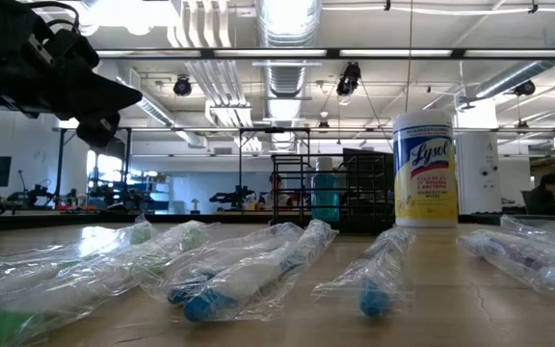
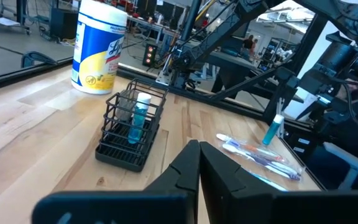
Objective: Pick & Place toothbrushing station
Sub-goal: Put the blue mouthwash into the wire organizer
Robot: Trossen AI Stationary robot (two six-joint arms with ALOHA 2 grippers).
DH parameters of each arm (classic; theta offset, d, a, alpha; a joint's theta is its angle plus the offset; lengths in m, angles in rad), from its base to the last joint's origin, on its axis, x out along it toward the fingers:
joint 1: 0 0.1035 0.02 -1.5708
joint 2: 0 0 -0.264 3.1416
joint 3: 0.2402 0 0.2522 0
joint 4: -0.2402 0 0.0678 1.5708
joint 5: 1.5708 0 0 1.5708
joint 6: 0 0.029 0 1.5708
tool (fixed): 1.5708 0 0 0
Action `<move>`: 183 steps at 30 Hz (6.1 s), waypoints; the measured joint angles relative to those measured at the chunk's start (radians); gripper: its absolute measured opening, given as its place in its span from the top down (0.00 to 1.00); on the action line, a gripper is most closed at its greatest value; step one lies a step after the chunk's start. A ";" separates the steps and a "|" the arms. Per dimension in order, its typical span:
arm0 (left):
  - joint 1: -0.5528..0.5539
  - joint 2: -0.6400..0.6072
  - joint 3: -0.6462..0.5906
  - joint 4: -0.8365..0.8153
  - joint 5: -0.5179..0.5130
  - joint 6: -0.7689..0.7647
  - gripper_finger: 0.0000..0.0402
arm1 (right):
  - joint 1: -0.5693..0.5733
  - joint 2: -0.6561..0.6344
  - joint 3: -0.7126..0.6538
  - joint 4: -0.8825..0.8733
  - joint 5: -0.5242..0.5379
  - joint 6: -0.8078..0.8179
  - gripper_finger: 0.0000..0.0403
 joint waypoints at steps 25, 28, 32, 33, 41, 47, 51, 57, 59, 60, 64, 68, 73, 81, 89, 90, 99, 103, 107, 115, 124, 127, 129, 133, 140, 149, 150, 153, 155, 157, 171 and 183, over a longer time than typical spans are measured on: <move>0.000 0.000 0.000 -0.031 0.000 0.002 0.96 | 0.007 -0.077 -0.208 0.143 0.022 0.032 0.50; 0.000 0.000 0.000 -0.031 0.000 0.002 0.97 | 0.006 -0.078 -0.208 0.146 0.022 0.033 0.50; 0.000 0.000 0.000 -0.031 0.000 0.003 0.97 | 0.006 -0.078 -0.217 0.146 0.022 0.033 0.50; 0.000 0.000 0.000 -0.031 0.000 0.003 0.97 | 0.006 -0.078 -0.220 0.146 0.022 0.033 0.50; 0.000 0.000 0.000 -0.031 0.000 0.003 0.96 | 0.005 -0.084 -0.229 0.147 0.011 0.025 0.59; 0.000 0.000 0.000 -0.033 0.000 0.004 0.96 | 0.005 -0.089 -0.229 0.147 0.011 0.010 0.74; 0.000 0.000 0.000 -0.033 0.000 0.004 0.97 | 0.005 -0.090 -0.229 0.147 0.012 -0.009 0.79; 0.000 0.000 0.000 -0.034 0.000 0.008 0.97 | 0.001 -0.113 -0.228 0.151 0.026 -0.052 0.79; 0.000 0.000 0.000 -0.033 0.000 0.010 0.97 | -0.004 -0.138 -0.222 0.155 0.070 -0.070 0.79; 0.000 0.000 0.000 -0.034 -0.001 0.010 0.96 | -0.007 -0.152 -0.218 0.159 0.110 -0.084 0.79; 0.000 0.000 0.000 -0.034 -0.002 0.011 0.96 | -0.026 -0.230 -0.216 0.194 0.290 -0.206 0.79; 0.001 0.000 0.000 -0.034 -0.004 0.036 0.96 | -0.065 -0.310 -0.216 0.202 0.430 -0.386 0.79; 0.001 0.000 0.000 -0.034 -0.005 0.036 0.96 | -0.136 -0.418 -0.218 0.235 0.564 -0.650 0.78; 0.001 0.000 0.000 -0.034 -0.005 0.056 0.96 | -0.224 -0.680 -0.407 0.541 0.635 -1.074 0.79; 0.001 0.000 0.000 -0.034 -0.008 0.058 0.96 | -0.302 -1.011 -0.841 1.048 0.525 -1.359 0.79; 0.000 0.000 0.000 -0.034 -0.008 0.057 0.96 | -0.312 -1.044 -0.890 1.106 0.502 -1.389 0.79; 0.001 0.000 0.000 -0.025 -0.031 0.049 0.98 | -0.365 -1.242 -1.192 1.351 0.430 -1.526 0.78; 0.001 0.000 0.000 -0.026 -0.039 0.049 0.96 | -0.377 -1.286 -1.288 1.407 0.410 -1.535 0.78; 0.001 0.000 0.000 -0.025 -0.046 0.062 0.96 | -0.382 -1.342 -1.378 1.519 0.397 -1.596 0.78; 0.001 0.000 0.000 -0.023 -0.153 0.103 0.98 | -0.381 -1.447 -1.561 1.740 0.393 -1.643 0.78; 0.000 0.000 0.000 -0.017 -0.162 0.081 0.96 | -0.381 -1.498 -1.716 1.900 0.432 -1.657 0.78; 0.000 0.000 0.000 -0.017 -0.185 0.085 0.97 | -0.381 -1.509 -1.728 1.900 0.470 -1.671 0.78; 0.000 0.000 0.000 -0.018 -0.192 0.084 0.97 | -0.381 -1.516 -1.730 1.897 0.474 -1.686 0.78; 0.000 0.000 0.000 -0.018 -0.195 0.080 0.98 | -0.381 -1.525 -1.733 1.894 0.475 -1.727 0.78; 0.000 0.000 0.000 -0.018 -0.196 0.078 0.96 | -0.452 -1.507 -1.555 1.606 0.627 -1.683 0.78; 0.000 0.000 0.000 -0.018 -0.196 0.045 0.98 | -0.599 -1.277 -1.072 0.945 0.614 -1.579 0.78; 0.000 0.000 0.000 -0.019 -0.196 0.045 0.98 | -0.615 -1.243 -1.019 0.884 0.614 -1.566 0.78; 0.000 0.000 0.000 -0.019 -0.196 0.045 0.98 | -0.657 -1.134 -0.863 0.731 0.597 -1.548 0.78; 0.000 0.000 0.000 -0.019 -0.196 0.045 0.97 | -0.683 -1.062 -0.769 0.633 0.549 -1.570 0.78; 0.000 0.000 0.000 -0.018 -0.196 0.045 0.96 | -0.711 -0.997 -0.685 0.546 0.515 -1.597 0.78; 0.001 0.000 0.000 -0.019 -0.196 0.054 0.95 | -0.896 -0.621 -0.271 0.285 0.248 -1.843 0.78; 0.000 0.000 0.000 -0.027 -0.196 0.056 0.94 | -0.968 -0.355 -0.063 0.113 0.120 -1.993 0.78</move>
